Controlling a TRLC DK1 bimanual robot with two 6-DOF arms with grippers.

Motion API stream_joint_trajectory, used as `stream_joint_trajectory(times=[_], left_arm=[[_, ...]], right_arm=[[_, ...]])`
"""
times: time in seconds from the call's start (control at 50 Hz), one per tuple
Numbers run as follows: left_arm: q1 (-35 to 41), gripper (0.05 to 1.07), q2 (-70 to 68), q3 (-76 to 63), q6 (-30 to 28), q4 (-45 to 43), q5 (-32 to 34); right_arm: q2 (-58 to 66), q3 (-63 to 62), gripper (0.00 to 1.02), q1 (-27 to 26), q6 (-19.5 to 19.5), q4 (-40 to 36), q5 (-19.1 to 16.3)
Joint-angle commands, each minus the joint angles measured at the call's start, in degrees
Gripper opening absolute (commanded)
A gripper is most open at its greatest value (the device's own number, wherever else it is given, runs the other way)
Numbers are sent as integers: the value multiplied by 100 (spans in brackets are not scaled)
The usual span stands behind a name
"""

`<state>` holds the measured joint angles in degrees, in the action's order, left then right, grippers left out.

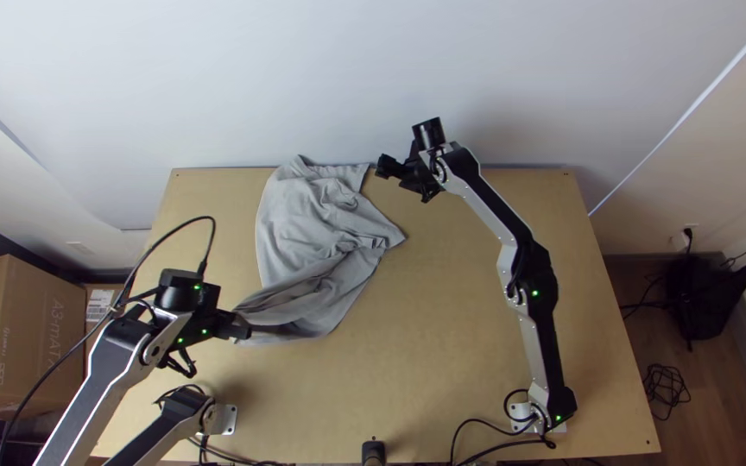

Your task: Fold the t-shirt

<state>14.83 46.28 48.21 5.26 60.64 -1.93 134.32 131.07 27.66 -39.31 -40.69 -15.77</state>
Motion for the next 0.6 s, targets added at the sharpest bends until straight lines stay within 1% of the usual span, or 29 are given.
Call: stream_joint_trajectory(times=[0.0, 0.04, 0.12, 0.16, 0.32, 0.54, 0.58], left_arm=[[-235, 8, -75, 216, -165, 115, 62], [-305, 8, -67, 233, -174, 123, 62], [-411, 8, -40, 260, -174, 115, 62], [-463, 8, -23, 277, -174, 115, 70], [-507, 8, 39, 295, -165, 71, 79], [-534, 8, 179, 347, -183, 27, 70], [-534, 8, 197, 356, -183, 18, 70]], right_arm=[[314, 244, 86, 143, -182, 193, -93], [375, 253, 82, 170, -209, 245, -102], [481, 253, 71, 222, -288, 351, -128], [551, 253, 69, 231, -349, 395, -146], [815, 253, 69, 257, -420, 650, -242], [1114, 218, 69, 345, -727, 1379, -383], [1131, 174, 69, 345, -850, 1555, -418]])
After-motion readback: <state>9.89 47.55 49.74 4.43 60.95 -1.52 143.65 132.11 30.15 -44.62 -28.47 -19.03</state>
